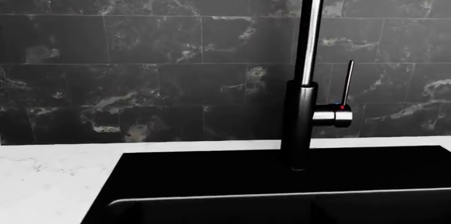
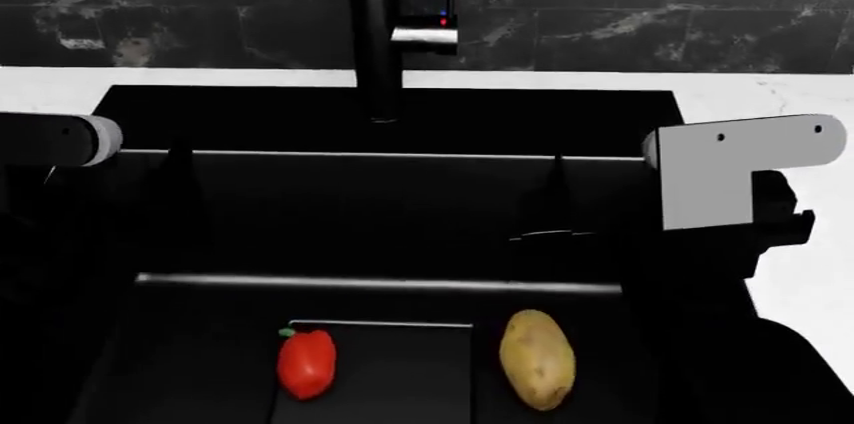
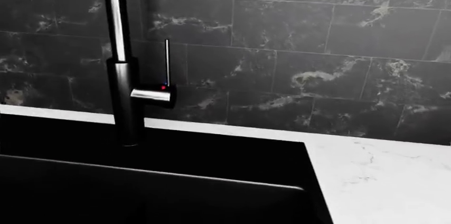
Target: Pick the vegetables from the sink and place them on the cutting board.
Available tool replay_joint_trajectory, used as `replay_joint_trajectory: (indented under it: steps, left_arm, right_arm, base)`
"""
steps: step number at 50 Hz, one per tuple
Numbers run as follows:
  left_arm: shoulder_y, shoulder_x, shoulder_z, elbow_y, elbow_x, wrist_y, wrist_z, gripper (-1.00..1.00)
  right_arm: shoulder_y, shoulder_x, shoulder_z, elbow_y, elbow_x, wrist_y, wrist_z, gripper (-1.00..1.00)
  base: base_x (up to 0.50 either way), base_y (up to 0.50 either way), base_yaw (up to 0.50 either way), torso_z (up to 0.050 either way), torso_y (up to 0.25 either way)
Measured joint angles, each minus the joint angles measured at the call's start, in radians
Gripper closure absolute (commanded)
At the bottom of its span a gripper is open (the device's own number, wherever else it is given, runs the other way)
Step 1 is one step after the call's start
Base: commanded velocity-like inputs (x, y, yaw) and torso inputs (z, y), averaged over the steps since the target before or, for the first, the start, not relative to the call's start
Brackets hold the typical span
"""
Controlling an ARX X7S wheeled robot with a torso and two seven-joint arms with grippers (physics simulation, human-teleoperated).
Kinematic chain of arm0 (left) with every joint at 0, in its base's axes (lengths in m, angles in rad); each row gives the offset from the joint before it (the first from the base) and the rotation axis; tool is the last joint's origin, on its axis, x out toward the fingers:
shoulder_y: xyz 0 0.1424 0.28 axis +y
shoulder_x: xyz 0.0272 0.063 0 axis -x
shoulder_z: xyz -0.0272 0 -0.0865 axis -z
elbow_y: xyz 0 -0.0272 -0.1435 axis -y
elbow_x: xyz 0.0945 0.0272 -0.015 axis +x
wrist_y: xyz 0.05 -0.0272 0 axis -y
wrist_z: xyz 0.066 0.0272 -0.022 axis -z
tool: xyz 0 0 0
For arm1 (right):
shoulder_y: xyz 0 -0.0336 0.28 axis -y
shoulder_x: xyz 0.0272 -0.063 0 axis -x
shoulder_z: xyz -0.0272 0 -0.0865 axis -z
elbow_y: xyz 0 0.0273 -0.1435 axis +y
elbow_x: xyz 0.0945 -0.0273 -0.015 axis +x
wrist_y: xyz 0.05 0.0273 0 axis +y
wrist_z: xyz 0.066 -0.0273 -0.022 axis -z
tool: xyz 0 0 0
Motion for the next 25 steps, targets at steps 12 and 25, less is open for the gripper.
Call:
replay_joint_trajectory:
  steps: [12,25]
  left_arm:
    - [0.003,-0.005,0.005,-0.011,0.000,0.010,-0.003,-1.00]
    - [0.005,-0.007,0.015,-0.016,-0.006,0.009,-0.005,-1.00]
  right_arm:
    - [-0.004,0.003,-0.007,0.006,0.001,-0.004,0.001,-1.00]
    - [0.009,0.012,-0.026,-0.006,0.019,0.069,0.003,-1.00]
  base:
    - [0.46,0.00,0.00,0.000,0.001]
    - [0.06,0.00,0.00,0.000,0.001]
